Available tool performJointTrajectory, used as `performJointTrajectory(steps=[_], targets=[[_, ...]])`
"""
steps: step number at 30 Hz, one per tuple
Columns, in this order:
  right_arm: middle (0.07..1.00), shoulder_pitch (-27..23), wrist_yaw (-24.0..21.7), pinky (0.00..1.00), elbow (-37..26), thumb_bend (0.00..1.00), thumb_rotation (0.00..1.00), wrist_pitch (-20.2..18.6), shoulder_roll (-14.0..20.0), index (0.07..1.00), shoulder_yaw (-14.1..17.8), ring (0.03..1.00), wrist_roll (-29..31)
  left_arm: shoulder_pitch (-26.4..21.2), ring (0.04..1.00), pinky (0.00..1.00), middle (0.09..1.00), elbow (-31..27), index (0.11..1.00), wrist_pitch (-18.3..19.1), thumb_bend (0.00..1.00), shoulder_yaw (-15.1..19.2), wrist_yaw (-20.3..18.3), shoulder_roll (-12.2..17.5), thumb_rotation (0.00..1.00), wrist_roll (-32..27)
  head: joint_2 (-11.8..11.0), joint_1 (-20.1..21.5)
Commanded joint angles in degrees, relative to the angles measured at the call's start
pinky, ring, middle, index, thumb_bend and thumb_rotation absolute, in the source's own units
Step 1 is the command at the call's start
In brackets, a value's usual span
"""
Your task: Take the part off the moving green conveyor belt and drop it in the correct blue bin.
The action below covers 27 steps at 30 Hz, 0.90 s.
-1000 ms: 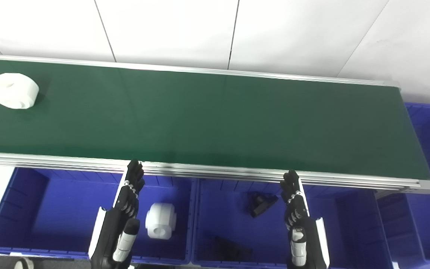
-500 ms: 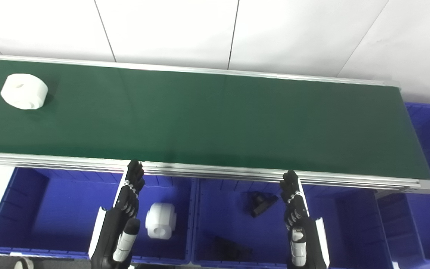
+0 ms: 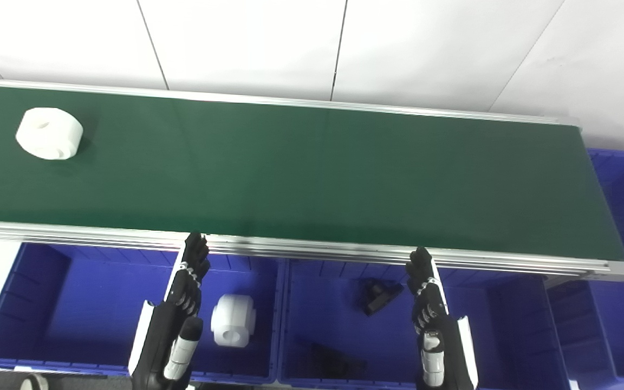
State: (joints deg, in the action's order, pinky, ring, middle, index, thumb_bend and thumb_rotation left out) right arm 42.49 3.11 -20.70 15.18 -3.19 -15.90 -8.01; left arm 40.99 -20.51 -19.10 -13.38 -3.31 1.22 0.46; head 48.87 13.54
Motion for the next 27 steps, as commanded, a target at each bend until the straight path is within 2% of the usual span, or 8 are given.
performJointTrajectory(steps=[1, 27], targets=[[0.979, 0.3, -0.2, 1.0, -1.0, 0.89, 1.0, 0.3, -0.3, 0.989, -0.2, 0.983, 0.0, 0.3, 1.0, 1.0, 1.0, -0.7, 1.0, -0.7, 0.79, 0.0, 0.1, -0.1, 0.91, 0.0, 0.1, -0.1], [0.977, -0.1, -0.1, 1.0, 0.2, 0.89, 1.0, 0.6, -0.3, 0.986, 0.0, 0.985, 0.7, -0.3, 1.0, 1.0, 1.0, 0.7, 1.0, -1.2, 0.82, 0.1, 0.1, -0.2, 0.9, 0.2, -1.1, -0.4]])
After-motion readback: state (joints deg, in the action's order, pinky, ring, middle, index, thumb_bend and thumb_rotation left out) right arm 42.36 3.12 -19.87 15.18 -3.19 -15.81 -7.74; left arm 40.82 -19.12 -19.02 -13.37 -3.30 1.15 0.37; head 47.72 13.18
